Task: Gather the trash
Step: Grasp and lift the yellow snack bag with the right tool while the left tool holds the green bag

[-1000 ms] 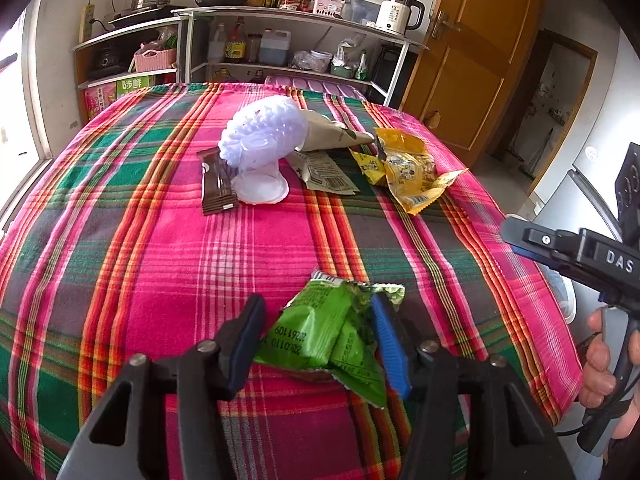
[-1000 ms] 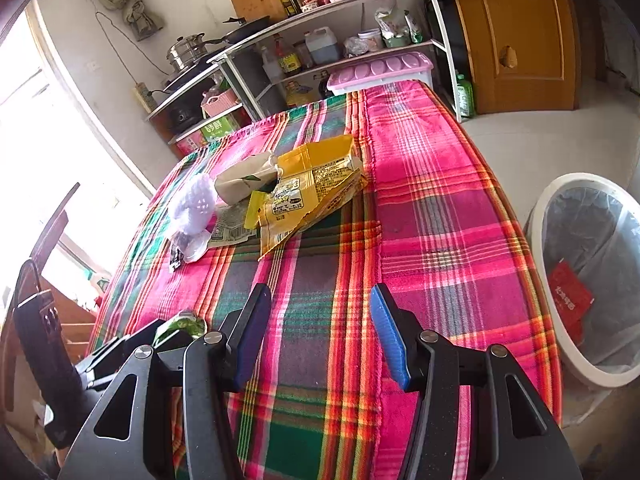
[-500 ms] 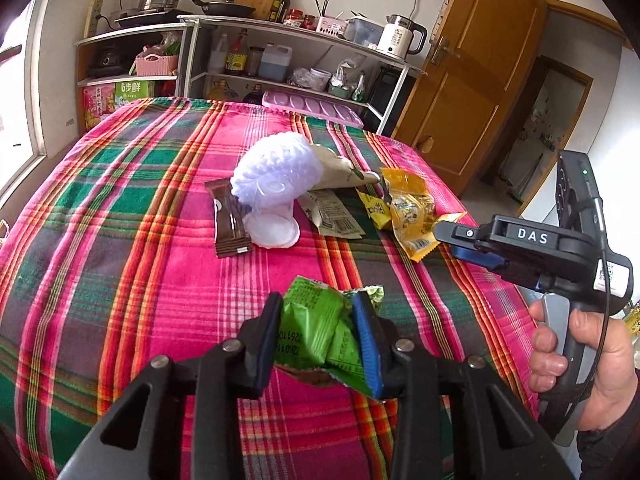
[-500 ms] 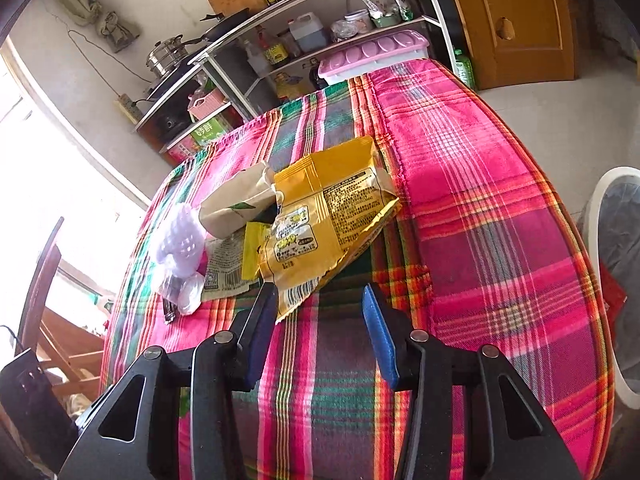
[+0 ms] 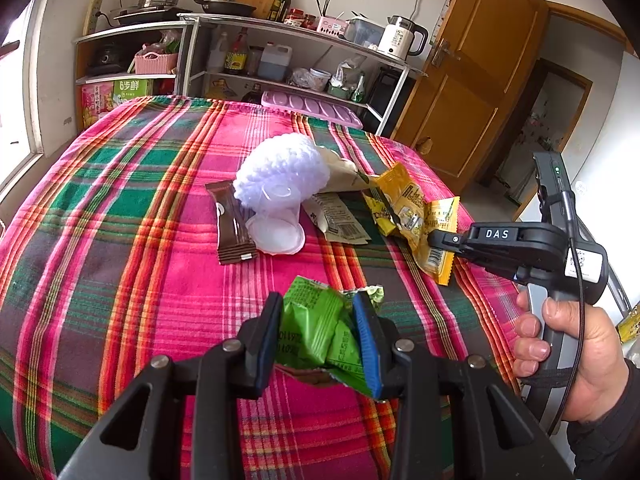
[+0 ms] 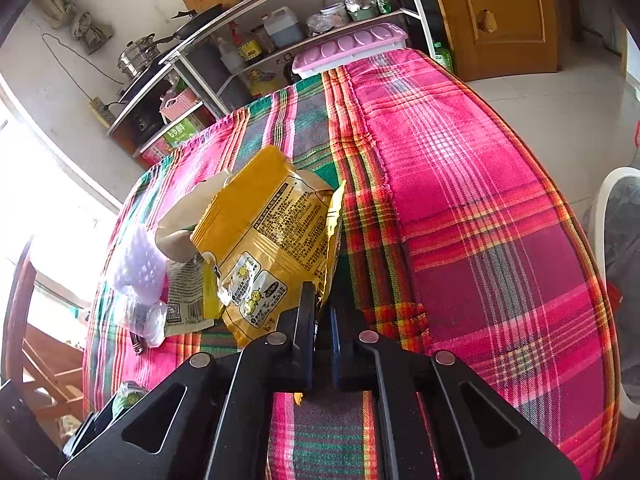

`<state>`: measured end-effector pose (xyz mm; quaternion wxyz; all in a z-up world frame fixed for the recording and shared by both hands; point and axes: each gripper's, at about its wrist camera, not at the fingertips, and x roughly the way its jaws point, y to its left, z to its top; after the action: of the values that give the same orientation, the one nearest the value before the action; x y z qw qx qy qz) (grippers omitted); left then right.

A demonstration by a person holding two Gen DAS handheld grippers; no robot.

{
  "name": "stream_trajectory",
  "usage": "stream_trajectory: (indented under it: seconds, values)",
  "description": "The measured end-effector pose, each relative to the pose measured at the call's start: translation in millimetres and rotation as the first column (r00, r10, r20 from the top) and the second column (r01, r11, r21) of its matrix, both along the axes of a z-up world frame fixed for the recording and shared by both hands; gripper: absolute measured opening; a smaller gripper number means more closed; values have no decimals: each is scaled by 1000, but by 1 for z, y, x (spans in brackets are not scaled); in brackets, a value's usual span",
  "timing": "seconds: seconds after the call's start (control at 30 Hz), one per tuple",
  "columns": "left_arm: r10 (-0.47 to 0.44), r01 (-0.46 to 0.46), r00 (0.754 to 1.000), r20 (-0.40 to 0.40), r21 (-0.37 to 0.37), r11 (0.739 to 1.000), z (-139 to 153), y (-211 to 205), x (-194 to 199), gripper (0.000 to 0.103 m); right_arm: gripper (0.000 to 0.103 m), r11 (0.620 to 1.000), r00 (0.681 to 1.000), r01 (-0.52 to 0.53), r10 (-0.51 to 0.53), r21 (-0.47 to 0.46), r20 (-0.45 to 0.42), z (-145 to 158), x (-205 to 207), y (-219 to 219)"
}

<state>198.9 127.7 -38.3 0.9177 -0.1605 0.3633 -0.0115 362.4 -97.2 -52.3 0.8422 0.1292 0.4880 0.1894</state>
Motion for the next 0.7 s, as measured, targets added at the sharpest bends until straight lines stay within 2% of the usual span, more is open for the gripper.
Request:
stream_trajectory:
  seconds: [0.27, 0.7]
  values:
    - [-3, 3, 1000, 13, 14, 1000, 10, -6, -4, 37, 3, 1000, 999, 2, -3, 28, 34, 15, -21, -24]
    - [-40, 37, 997, 67, 44, 998, 46, -39, -14, 38, 3, 997, 995, 40, -46, 71, 90, 52, -70, -81]
